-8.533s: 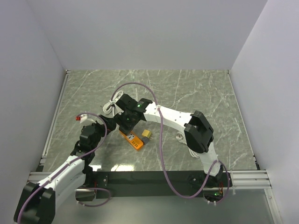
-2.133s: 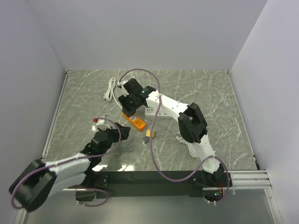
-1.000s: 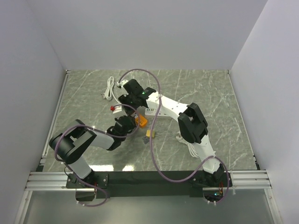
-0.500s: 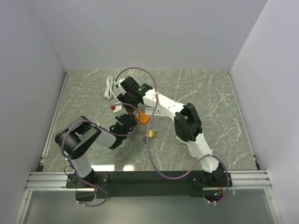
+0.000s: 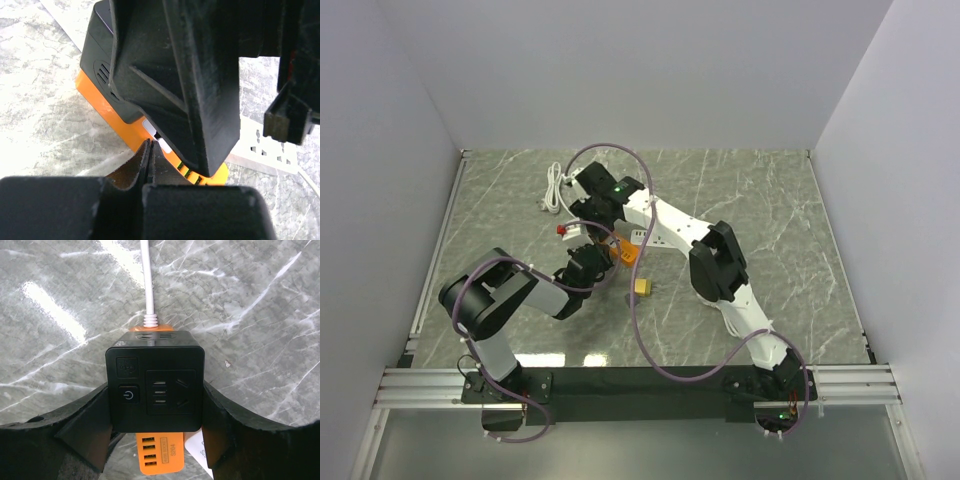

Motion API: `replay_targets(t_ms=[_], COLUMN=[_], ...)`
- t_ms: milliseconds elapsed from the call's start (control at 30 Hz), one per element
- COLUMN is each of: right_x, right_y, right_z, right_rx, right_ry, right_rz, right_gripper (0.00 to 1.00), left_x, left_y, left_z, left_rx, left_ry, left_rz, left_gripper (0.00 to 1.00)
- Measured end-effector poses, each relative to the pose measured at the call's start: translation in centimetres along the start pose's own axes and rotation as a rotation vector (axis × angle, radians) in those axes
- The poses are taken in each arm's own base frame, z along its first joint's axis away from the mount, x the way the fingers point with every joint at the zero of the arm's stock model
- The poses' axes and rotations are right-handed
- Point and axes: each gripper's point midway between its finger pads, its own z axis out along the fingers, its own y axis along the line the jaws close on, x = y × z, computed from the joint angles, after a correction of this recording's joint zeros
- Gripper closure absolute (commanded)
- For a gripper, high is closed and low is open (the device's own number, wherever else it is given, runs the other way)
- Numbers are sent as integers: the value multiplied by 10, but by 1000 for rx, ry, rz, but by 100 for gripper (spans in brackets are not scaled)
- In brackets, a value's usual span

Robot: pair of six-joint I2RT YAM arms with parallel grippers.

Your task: Insert the plug

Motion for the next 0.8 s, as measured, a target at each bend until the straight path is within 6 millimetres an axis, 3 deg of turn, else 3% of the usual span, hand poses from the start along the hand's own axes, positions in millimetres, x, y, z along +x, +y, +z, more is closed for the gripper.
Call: replay_targets(t_ms=[567,800], right_x=[11,5], right_y=[2,1], right_z=[14,6], right_rx=[-20,-19], right_ry=[-45,-121], right_rz=[15,26], right_gripper=[100,99], left_x=[0,0], left_y=[0,0], left_z=[0,0], left_rx=[5,5], left_ry=[5,6], left_rz=[7,7], left_gripper=[100,100])
